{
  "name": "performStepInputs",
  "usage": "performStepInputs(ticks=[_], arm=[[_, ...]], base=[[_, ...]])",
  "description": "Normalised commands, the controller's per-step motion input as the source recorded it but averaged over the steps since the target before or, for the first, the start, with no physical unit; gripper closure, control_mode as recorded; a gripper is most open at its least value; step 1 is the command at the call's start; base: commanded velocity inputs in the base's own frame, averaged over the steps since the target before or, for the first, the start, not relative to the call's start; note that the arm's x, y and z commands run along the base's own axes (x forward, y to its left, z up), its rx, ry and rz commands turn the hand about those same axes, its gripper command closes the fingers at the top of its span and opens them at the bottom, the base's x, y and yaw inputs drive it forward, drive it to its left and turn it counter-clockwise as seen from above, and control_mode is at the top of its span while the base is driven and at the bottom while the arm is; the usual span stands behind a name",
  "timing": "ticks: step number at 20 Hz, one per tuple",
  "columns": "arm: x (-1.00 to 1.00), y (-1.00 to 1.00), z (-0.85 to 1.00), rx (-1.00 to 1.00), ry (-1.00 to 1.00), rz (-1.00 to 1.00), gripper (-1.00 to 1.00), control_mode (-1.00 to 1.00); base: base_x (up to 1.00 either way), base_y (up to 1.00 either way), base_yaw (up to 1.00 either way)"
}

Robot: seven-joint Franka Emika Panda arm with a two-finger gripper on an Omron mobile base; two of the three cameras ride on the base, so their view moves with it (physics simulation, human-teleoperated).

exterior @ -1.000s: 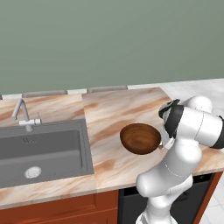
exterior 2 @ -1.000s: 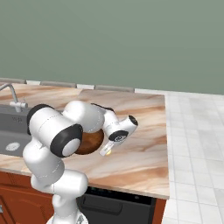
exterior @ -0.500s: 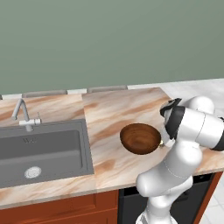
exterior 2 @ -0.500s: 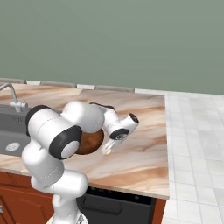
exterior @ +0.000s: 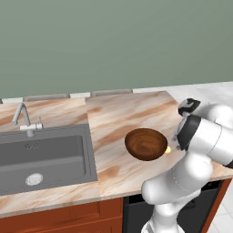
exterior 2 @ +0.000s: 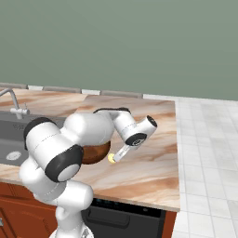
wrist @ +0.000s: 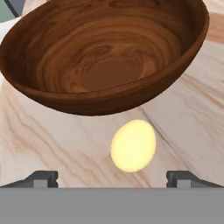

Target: Gather the eggs and milk located in the vicinity of the sink area and place them right next to the bowl.

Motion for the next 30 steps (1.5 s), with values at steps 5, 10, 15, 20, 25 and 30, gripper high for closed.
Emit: performStepInputs(ticks=[5,10,15,20,25,30], arm=[[-0.19,-0.09,0.46,-0.01,0.07,-0.11,-1.0,-1.0],[-0.07,0.18,0.59,-0.09,0.07,-0.27,-1.0,-1.0],[0.0,0.88,0.49,-0.2,0.15,-0.39,-1.0,-1.0],[0.0,1.0,0.1,-0.19,0.21,-0.42,-1.0,-1.0],[-0.04,0.93,0.01,-0.17,0.13,-0.4,-1.0,-1.0],[-0.05,0.44,0.24,-0.17,0.17,-0.48,-1.0,-1.0]], base=[[0.0,0.0,0.0],[0.0,0.0,0.0],[0.0,0.0,0.0],[0.0,0.0,0.0],[0.0,0.0,0.0],[0.0,0.0,0.0]])
